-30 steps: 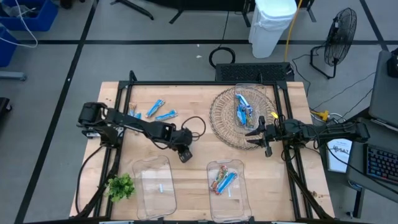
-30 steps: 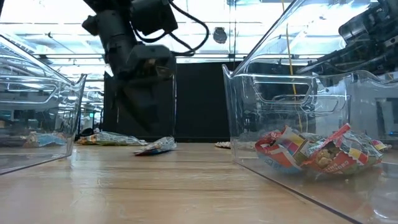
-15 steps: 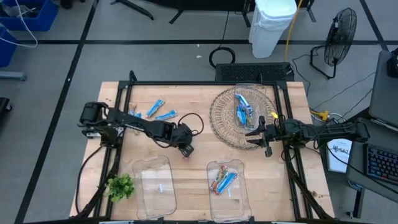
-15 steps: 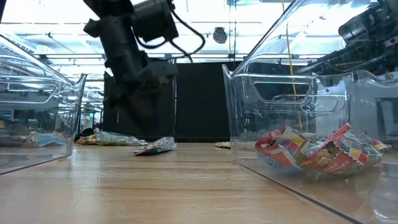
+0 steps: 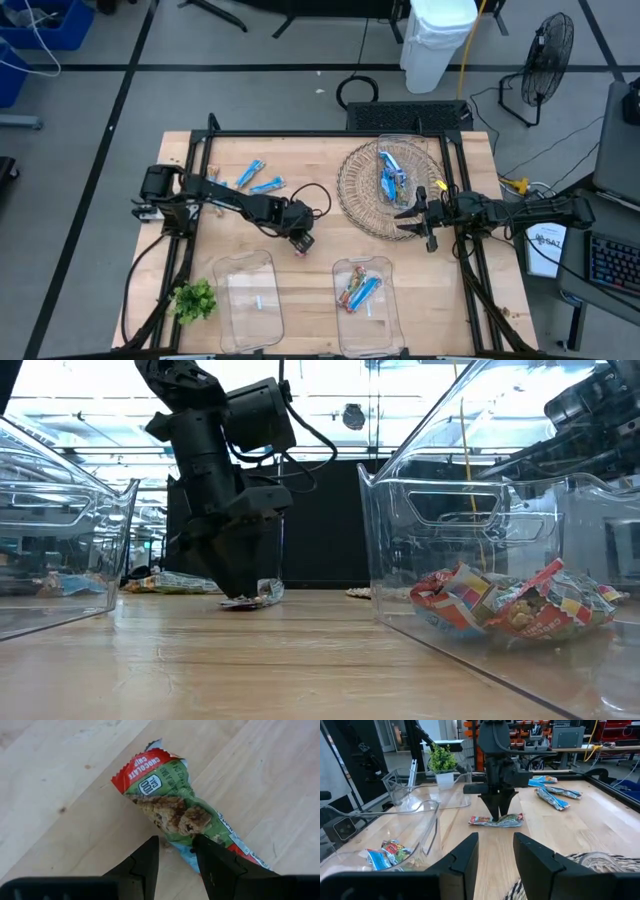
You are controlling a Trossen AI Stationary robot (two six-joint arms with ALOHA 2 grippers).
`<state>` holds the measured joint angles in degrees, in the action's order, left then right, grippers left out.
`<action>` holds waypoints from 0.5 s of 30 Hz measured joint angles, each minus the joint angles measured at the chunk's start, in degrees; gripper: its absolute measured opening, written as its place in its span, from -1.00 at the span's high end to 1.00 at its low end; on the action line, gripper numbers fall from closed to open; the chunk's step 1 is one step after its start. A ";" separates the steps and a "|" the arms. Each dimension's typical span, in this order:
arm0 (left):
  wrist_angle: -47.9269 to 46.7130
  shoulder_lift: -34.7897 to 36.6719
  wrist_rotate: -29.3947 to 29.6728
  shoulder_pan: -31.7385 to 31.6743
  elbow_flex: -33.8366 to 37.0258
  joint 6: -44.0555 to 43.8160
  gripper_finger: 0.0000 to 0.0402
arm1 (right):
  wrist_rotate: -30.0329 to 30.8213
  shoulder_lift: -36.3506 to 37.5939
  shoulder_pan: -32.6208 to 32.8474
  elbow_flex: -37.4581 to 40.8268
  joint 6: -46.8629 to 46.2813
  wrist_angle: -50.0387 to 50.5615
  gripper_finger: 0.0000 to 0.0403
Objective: Pick and place Granola Bars by type
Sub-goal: Put the red granola bar into the bottom middle transparent bin
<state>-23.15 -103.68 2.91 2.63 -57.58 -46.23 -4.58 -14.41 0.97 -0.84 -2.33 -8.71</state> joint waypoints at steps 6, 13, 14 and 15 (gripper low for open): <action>0.31 -0.11 -0.56 -0.04 0.00 2.12 0.52 | 0.00 0.00 -0.02 0.00 0.00 -0.02 0.43; 0.97 -0.24 -1.37 0.02 0.00 7.07 0.94 | 0.00 0.00 0.00 0.00 -0.01 -0.02 0.43; 0.92 -0.24 -1.37 0.00 0.00 7.61 0.95 | 0.00 0.00 -0.02 0.00 0.00 -0.02 0.43; 0.86 -0.24 -1.37 0.00 0.00 7.94 0.96 | 0.00 0.00 -0.02 0.00 0.00 -0.02 0.43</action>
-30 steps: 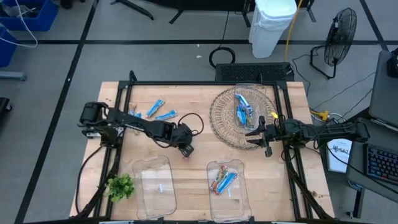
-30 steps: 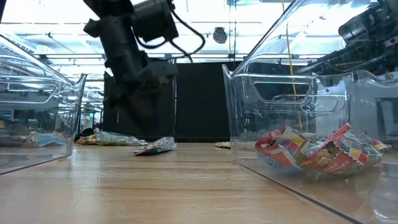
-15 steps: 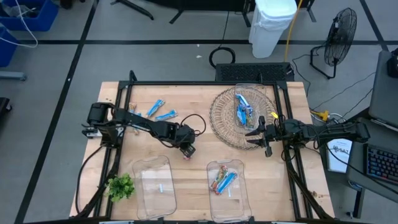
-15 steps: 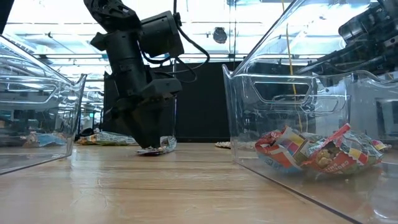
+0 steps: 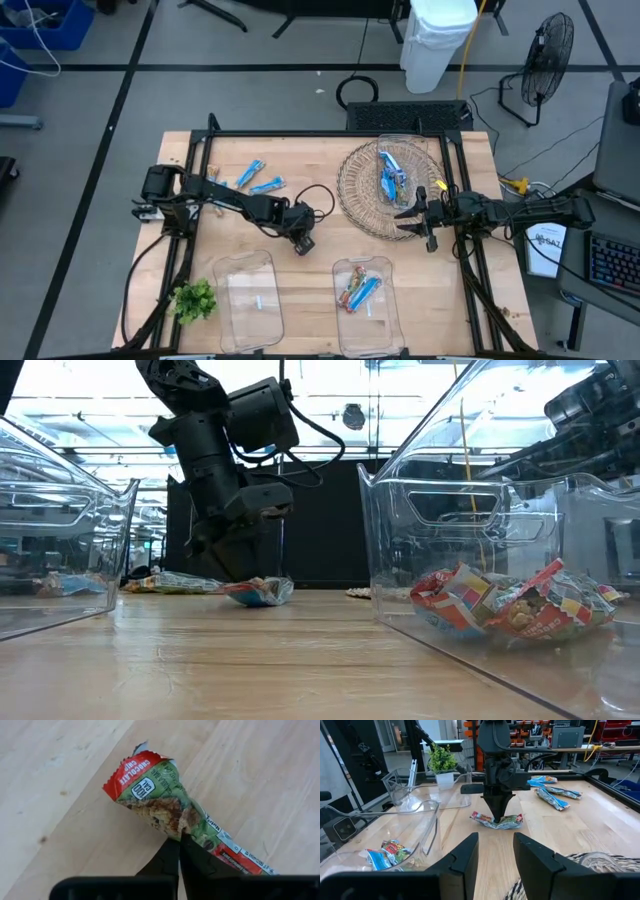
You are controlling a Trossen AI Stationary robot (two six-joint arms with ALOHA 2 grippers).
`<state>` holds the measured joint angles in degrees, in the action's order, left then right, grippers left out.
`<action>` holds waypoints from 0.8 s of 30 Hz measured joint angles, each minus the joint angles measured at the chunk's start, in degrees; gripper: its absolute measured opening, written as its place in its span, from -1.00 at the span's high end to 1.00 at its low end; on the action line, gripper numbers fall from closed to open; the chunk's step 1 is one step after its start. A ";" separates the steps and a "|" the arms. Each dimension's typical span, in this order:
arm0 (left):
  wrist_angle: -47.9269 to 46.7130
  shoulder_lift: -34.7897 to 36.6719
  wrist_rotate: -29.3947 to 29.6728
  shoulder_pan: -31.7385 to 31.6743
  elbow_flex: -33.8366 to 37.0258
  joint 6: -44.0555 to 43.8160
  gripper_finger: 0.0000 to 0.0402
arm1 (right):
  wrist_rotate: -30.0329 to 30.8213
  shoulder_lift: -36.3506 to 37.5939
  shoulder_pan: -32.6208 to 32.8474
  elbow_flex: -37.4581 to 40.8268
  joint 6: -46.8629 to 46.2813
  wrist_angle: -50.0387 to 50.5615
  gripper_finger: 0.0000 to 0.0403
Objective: Pick and place Granola Bars by type
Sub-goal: Put the red granola bar into the bottom middle transparent bin
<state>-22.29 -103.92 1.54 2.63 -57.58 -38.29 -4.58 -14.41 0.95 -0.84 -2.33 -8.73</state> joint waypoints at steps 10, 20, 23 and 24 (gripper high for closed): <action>0.09 0.90 0.99 0.04 0.17 3.40 0.99 | 0.00 0.00 0.01 0.00 0.00 0.00 0.43; -2.03 14.08 14.76 1.36 0.17 13.07 0.99 | 0.00 -0.07 0.00 0.00 0.00 0.17 0.43; -3.28 17.67 19.59 1.47 0.13 13.95 1.00 | 0.00 -0.28 0.00 0.00 0.00 0.05 0.43; -3.45 18.41 21.08 1.62 0.15 14.07 1.00 | 0.00 -0.31 0.00 0.00 0.00 0.13 0.43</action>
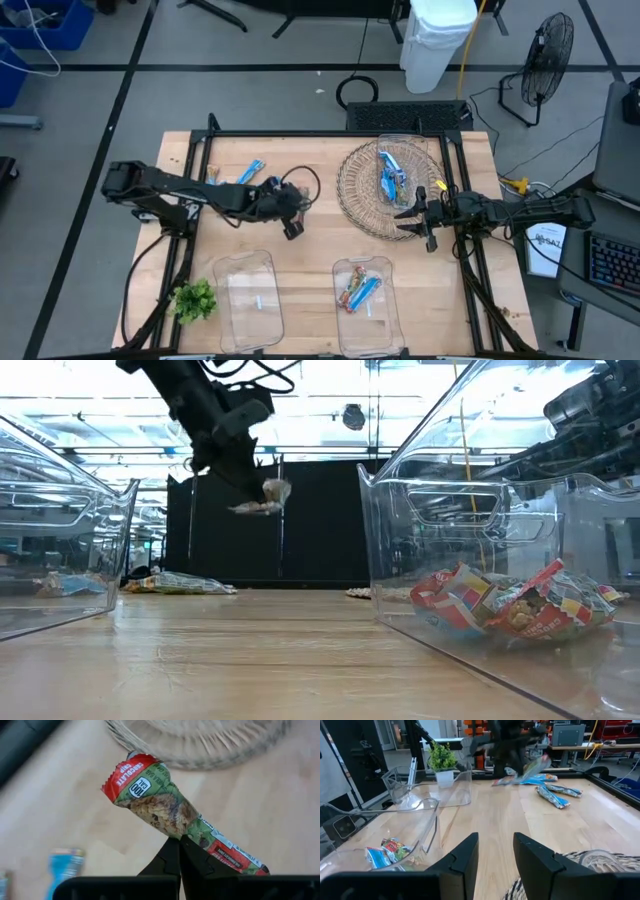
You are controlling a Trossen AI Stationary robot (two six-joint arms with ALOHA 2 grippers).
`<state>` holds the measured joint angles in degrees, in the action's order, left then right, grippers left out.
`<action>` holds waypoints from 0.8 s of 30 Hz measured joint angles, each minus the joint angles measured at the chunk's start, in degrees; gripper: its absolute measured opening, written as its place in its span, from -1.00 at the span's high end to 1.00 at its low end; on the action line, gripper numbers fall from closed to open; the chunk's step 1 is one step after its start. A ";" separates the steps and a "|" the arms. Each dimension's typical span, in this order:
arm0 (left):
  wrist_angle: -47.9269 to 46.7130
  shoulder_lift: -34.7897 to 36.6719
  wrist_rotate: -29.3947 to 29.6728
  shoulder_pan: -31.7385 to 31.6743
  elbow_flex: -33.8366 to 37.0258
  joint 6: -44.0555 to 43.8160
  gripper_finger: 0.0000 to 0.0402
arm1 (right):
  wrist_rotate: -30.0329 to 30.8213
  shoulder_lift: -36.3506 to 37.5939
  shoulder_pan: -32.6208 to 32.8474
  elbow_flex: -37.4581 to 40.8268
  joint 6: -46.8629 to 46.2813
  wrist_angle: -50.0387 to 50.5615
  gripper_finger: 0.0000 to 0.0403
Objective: Pick and place Granola Bars by type
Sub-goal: Put the red granola bar into the bottom middle transparent bin
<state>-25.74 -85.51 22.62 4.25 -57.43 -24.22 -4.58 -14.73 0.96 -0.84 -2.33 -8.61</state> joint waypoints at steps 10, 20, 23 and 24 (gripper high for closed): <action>0.14 1.24 3.00 0.40 0.00 1.74 1.00 | 0.00 -0.28 0.00 0.00 0.00 -0.10 0.43; 9.30 1.24 -8.53 1.63 0.00 20.63 1.00 | 0.00 -0.26 0.00 0.00 0.00 -0.10 0.43; 14.08 1.24 -16.87 2.72 0.00 27.97 1.00 | 0.01 -0.26 0.00 0.00 0.00 -0.13 0.43; 15.53 1.24 -18.57 2.88 0.00 28.77 1.00 | 0.02 -0.26 0.00 0.00 0.00 -0.13 0.43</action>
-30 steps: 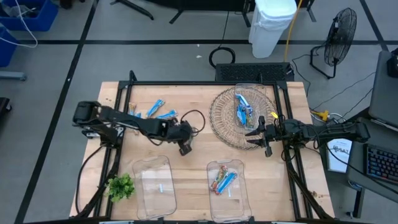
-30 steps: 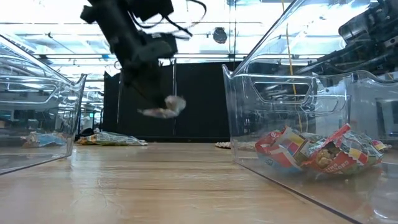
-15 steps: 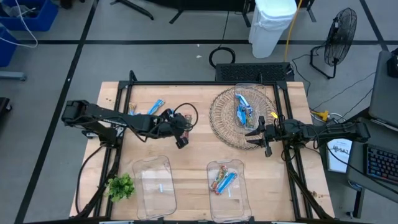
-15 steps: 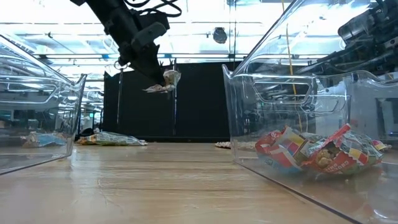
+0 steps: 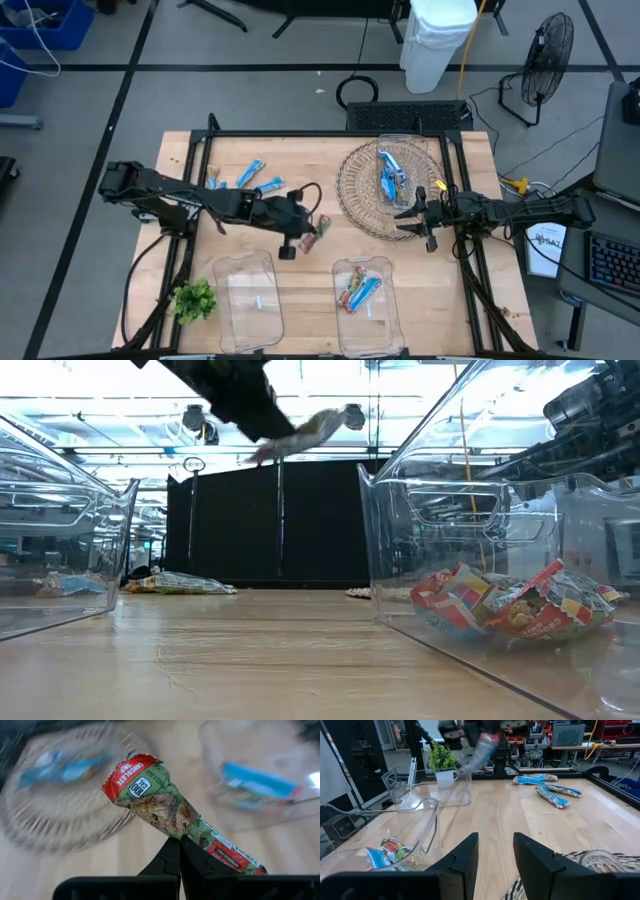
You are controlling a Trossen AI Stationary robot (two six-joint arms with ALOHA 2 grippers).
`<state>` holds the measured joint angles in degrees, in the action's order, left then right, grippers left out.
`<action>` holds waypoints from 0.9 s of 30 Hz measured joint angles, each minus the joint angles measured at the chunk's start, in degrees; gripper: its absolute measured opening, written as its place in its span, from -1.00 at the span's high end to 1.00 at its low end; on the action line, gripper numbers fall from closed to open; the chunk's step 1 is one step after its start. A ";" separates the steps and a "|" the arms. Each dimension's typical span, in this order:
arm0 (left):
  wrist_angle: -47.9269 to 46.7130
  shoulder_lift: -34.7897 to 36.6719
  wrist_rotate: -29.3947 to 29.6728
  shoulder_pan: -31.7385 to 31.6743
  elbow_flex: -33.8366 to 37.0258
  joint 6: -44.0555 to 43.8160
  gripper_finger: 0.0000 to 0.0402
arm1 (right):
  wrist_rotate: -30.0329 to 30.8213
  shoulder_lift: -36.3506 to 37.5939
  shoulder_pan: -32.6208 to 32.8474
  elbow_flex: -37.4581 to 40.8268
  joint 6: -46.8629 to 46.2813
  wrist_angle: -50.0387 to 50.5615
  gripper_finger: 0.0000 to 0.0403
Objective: Pick and place Granola Bars by type
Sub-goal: Put the red granola bar into the bottom middle transparent bin
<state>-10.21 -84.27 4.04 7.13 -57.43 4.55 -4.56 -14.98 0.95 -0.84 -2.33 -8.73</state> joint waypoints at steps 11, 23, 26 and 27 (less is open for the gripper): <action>5.45 0.00 -8.02 0.15 -0.02 0.40 1.00 | -0.02 0.00 0.01 0.00 0.00 0.00 0.43; 26.22 -1.72 -32.86 2.80 -0.10 8.76 1.00 | 0.00 0.02 0.00 0.00 0.00 0.00 0.43; 28.37 -3.65 -32.69 2.78 -0.07 8.55 1.00 | -0.02 0.02 0.02 0.00 0.00 -0.02 0.43; 30.12 -4.53 -32.69 2.78 -0.07 8.45 1.00 | -0.02 0.02 0.02 0.00 0.00 -0.02 0.43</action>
<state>19.91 -88.80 -28.64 9.91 -57.49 13.01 -4.58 -14.96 0.97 -0.84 -2.33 -8.75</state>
